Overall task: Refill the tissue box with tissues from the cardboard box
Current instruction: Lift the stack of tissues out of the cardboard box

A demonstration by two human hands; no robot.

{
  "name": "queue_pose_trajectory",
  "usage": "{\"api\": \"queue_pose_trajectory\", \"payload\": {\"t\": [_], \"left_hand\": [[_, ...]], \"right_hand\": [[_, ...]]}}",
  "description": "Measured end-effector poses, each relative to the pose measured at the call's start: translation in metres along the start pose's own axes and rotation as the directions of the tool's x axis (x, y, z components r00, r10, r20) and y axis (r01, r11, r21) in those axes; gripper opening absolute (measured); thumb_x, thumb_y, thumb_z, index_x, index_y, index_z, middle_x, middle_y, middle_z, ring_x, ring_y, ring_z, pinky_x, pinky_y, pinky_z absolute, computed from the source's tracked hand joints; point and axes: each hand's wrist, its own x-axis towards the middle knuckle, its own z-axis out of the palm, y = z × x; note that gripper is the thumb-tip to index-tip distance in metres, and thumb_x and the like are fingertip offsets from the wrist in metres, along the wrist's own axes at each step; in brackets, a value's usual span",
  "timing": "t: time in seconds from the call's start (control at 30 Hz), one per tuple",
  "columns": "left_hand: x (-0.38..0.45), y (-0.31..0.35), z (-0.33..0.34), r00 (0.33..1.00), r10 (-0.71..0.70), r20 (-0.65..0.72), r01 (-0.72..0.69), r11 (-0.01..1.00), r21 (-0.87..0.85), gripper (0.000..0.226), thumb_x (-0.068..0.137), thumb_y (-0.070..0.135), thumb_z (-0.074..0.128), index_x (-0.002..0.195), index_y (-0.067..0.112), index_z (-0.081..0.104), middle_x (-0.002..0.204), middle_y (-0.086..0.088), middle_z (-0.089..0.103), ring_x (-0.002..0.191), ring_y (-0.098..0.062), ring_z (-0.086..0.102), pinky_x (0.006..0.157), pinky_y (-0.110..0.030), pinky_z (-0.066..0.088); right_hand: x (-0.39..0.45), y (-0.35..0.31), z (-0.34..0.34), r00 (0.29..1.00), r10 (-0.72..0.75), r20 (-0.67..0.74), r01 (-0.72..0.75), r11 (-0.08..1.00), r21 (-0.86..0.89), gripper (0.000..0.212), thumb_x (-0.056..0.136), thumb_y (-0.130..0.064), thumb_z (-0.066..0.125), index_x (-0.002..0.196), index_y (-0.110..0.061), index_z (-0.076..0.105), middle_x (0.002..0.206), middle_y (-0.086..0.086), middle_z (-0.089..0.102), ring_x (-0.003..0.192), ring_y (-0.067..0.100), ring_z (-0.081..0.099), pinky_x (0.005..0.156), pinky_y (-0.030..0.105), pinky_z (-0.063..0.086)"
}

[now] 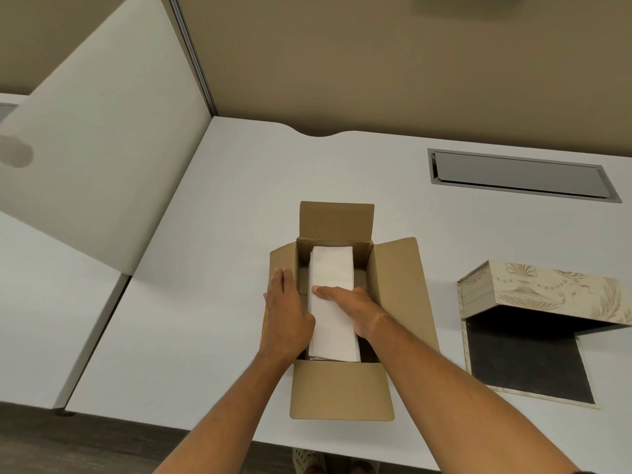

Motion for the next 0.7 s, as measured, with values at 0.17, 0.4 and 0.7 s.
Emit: {"api": "queue_pose_trajectory", "payload": {"t": [0.17, 0.4, 0.7], "left_hand": [[0.001, 0.001, 0.001, 1.0, -0.009, 0.009, 0.009, 1.0, 0.008, 0.07, 0.087, 0.009, 0.06, 0.146, 0.013, 0.021, 0.156, -0.008, 0.02, 0.141, -0.03, 0.024, 0.114, -0.051, 0.027], [0.003, 0.002, 0.001, 1.0, -0.028, 0.007, 0.028, 0.999, -0.032, 0.066, 0.088, 0.006, 0.059, 0.144, 0.013, 0.025, 0.153, -0.008, 0.024, 0.14, -0.029, 0.025, 0.115, -0.053, 0.016], [0.008, 0.0, -0.002, 0.991, -0.108, 0.077, 0.118, 0.983, -0.141, 0.061, 0.085, -0.002, 0.052, 0.14, 0.01, 0.03, 0.149, -0.011, 0.028, 0.136, -0.033, 0.031, 0.113, -0.054, 0.028]], "right_hand": [[-0.005, -0.003, -0.006, 0.998, 0.018, 0.062, -0.023, 0.996, 0.091, 0.075, 0.067, -0.035, 0.087, 0.128, -0.011, 0.052, 0.114, 0.012, 0.067, 0.093, 0.027, 0.066, 0.068, 0.038, 0.054], [-0.011, -0.003, -0.006, 0.995, -0.027, 0.097, 0.011, 0.988, 0.156, 0.073, 0.068, -0.035, 0.086, 0.129, -0.012, 0.053, 0.119, 0.016, 0.065, 0.106, 0.034, 0.063, 0.1, 0.054, 0.048], [-0.021, -0.008, -0.016, 0.981, -0.082, 0.174, 0.035, 0.965, 0.259, 0.047, 0.068, -0.024, 0.087, 0.11, -0.014, 0.071, 0.105, 0.013, 0.075, 0.097, 0.031, 0.07, 0.085, 0.047, 0.057]]}}
